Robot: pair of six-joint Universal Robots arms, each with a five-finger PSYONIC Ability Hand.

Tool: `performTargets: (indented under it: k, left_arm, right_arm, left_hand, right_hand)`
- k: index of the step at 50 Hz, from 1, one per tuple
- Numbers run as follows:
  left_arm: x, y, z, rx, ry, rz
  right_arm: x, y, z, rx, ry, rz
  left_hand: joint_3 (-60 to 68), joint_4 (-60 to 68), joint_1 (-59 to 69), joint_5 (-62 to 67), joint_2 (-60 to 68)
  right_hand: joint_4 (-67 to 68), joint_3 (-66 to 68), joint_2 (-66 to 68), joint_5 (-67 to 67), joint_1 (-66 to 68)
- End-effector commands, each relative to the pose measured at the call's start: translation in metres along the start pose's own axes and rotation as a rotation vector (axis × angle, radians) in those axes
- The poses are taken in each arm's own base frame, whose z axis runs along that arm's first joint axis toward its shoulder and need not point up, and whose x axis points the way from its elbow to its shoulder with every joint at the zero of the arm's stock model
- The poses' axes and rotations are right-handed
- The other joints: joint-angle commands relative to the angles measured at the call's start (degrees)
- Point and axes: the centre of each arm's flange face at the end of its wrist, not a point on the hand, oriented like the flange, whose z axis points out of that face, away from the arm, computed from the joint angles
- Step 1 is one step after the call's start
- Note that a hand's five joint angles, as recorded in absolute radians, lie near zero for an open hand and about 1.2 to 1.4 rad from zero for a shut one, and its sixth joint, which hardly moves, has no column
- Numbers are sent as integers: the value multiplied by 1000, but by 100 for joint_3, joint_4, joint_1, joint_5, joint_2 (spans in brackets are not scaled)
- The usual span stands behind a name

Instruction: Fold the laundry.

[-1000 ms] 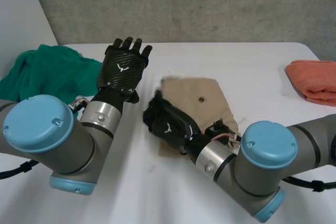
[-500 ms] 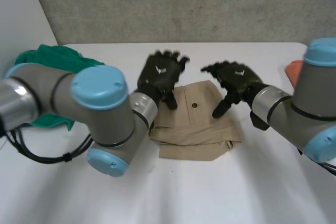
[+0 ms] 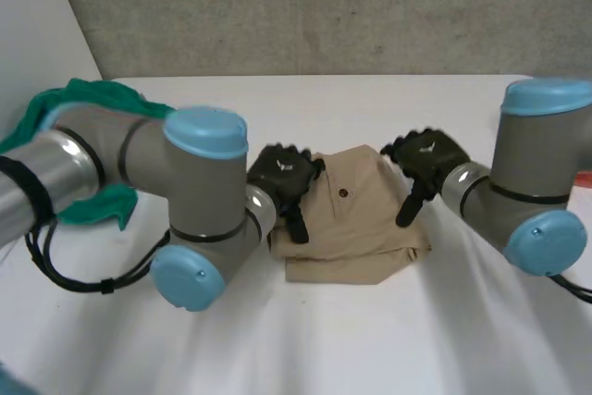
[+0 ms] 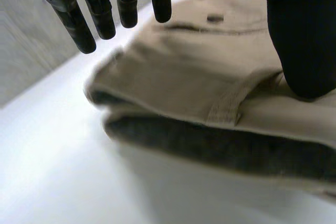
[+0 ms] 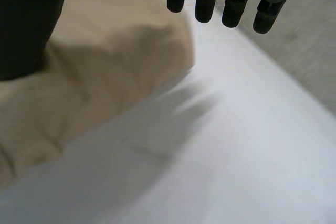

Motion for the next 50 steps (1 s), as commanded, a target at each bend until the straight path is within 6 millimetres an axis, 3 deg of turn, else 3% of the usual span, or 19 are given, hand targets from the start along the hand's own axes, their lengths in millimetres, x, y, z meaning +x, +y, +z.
performTargets:
  k: [1,7,14,17,22,32,50]
  left_arm:
    - [-16,-57,-34,173,-40,-9]
    - [-18,-78,-59,273,-16,-48]
    - [-9,-75,-69,298,94,-86]
    - [-9,-74,-68,292,101,-90]
    - [-9,-71,-66,284,100,-91]
    - [-9,-68,-64,278,101,-92]
    - [-8,-64,-65,266,101,-93]
  right_arm:
    - [4,-24,-35,158,66,6]
    - [-18,-16,-66,253,64,-29]
    - [-63,35,-79,269,-53,-84]
    - [-70,45,-78,262,-77,-99]
    - [-76,68,-61,229,-87,-160]
    - [-75,72,-36,261,-54,-233]
    - [-69,53,-3,338,-26,-230]
  left_hand:
    - [-188,-131,-92,-251,-156]
    - [-193,-136,-97,-256,-160]
    - [-138,-81,-42,-201,-106]
    - [-138,-81,-42,-201,-105]
    - [-138,-81,-42,-201,-105]
    - [-155,-98,-59,-218,-122]
    - [-121,-64,-25,-184,-89]
  right_hand:
    - [-189,-182,-171,-246,-236]
    - [-189,-182,-171,-246,-236]
    - [-189,-182,-171,-246,-236]
    - [-189,-182,-171,-246,-236]
    - [-189,-182,-171,-246,-236]
    - [-189,-182,-171,-246,-236]
    - [306,313,325,249,260]
